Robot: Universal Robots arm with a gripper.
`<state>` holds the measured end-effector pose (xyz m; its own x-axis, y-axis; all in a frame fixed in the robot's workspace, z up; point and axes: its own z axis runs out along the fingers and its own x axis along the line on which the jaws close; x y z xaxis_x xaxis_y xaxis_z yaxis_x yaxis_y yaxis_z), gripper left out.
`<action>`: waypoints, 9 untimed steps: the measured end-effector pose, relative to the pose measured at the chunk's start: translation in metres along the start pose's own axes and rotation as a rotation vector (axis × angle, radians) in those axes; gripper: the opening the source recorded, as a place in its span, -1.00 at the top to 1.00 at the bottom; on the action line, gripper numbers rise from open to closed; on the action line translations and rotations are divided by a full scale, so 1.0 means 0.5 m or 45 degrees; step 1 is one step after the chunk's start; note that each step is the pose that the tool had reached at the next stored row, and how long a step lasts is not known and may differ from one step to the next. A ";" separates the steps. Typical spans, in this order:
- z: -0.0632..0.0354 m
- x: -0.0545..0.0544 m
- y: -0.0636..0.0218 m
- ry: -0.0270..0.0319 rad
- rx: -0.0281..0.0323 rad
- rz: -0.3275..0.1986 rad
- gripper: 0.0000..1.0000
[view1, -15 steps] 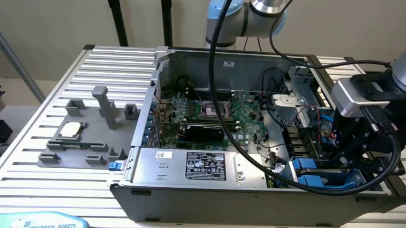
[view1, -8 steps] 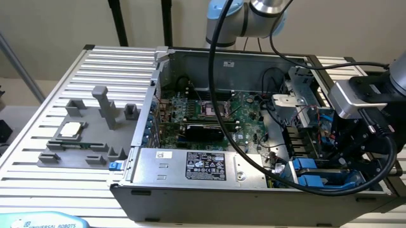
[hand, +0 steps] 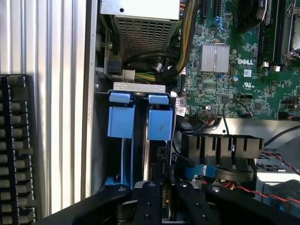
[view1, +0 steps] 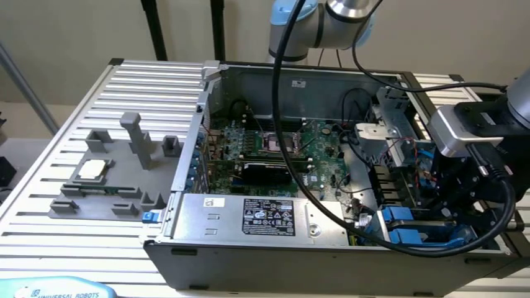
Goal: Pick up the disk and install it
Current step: 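Insert the first disk wire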
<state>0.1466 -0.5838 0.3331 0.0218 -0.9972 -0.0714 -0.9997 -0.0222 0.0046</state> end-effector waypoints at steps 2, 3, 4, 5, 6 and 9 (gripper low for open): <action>-0.003 0.000 0.000 0.0019 -0.0001 0.000 0.63; -0.005 0.000 0.000 0.0022 -0.0002 0.000 0.51; -0.007 0.000 0.000 0.0020 -0.0002 0.000 0.51; -0.010 -0.001 0.000 0.0023 -0.0003 0.000 0.51; -0.013 -0.001 0.000 0.0021 -0.0003 0.000 0.51; -0.028 -0.002 0.000 0.0024 -0.0003 0.000 0.51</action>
<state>0.1466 -0.5838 0.3471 0.0217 -0.9973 -0.0695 -0.9997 -0.0221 0.0049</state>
